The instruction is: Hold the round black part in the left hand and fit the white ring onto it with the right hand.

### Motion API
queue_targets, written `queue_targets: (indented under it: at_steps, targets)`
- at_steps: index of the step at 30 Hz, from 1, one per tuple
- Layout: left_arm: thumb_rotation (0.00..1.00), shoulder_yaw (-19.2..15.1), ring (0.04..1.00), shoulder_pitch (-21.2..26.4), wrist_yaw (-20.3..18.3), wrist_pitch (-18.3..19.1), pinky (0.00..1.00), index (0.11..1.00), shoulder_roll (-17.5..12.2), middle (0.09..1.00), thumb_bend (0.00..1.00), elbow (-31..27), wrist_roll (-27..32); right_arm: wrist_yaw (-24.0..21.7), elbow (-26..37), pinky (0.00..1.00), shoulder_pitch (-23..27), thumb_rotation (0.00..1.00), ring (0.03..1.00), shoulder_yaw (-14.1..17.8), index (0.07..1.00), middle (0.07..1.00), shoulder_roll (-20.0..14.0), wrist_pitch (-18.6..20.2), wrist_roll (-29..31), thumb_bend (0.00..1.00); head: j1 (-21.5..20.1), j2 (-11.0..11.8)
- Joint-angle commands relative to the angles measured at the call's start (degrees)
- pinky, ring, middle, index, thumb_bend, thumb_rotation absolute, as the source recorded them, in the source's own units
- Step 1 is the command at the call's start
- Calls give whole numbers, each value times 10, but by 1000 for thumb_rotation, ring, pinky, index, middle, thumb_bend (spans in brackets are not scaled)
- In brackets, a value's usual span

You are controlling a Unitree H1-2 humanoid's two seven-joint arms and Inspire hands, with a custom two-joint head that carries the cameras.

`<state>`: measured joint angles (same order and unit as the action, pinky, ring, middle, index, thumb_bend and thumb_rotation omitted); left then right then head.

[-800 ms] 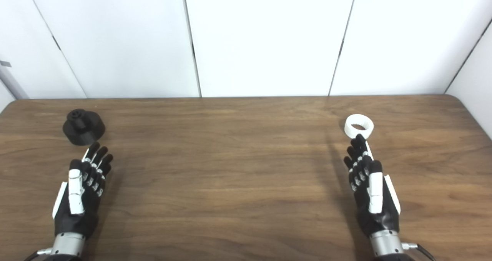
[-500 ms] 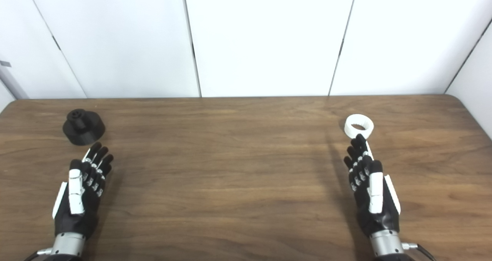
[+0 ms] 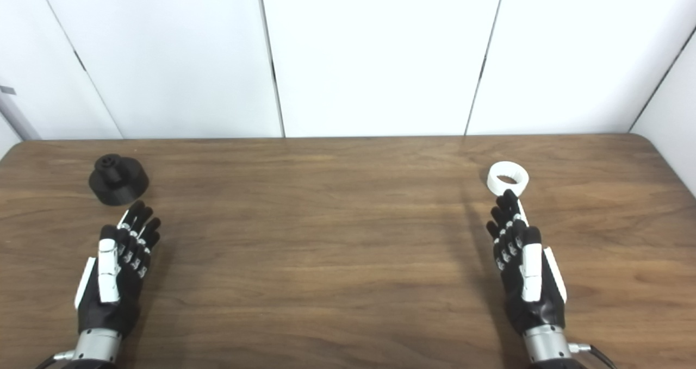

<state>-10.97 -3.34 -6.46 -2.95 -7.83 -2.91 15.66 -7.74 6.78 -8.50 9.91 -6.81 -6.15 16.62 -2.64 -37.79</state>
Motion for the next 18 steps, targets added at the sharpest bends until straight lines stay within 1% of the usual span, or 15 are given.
queue_targets:
  at_steps: [1,6,10,13,15,18]
  targets:
    - [959,1,952,15,-3,-7,989,954,-4,965,617,-15,5,-4,2,1000,-12,1000,1000,0,1000,1000,-5,0,6,664,0,0]
    - [952,1,951,15,0,-9,978,952,-3,964,617,-15,0,-5,6,1000,-13,1000,1000,1,998,1000,-5,4,6,663,4,0]
    - [929,3,939,14,2,-10,964,942,-1,952,626,-17,-7,-12,3,1000,-13,1000,1000,2,999,1000,-10,1,10,652,19,3]
    - [917,6,934,12,8,-10,958,938,3,949,627,-21,-16,-19,-4,1000,-13,1000,1000,5,1000,1000,-17,-4,11,635,47,10]
    - [906,9,930,9,12,-9,952,928,7,944,631,-25,-24,-20,-7,1000,-14,1000,1000,8,1000,1000,-19,-6,10,639,65,15]
    - [886,14,939,6,14,-6,960,939,13,952,627,-31,-24,-25,-9,1000,-16,1000,1000,14,1000,1000,-21,-7,14,644,91,20]
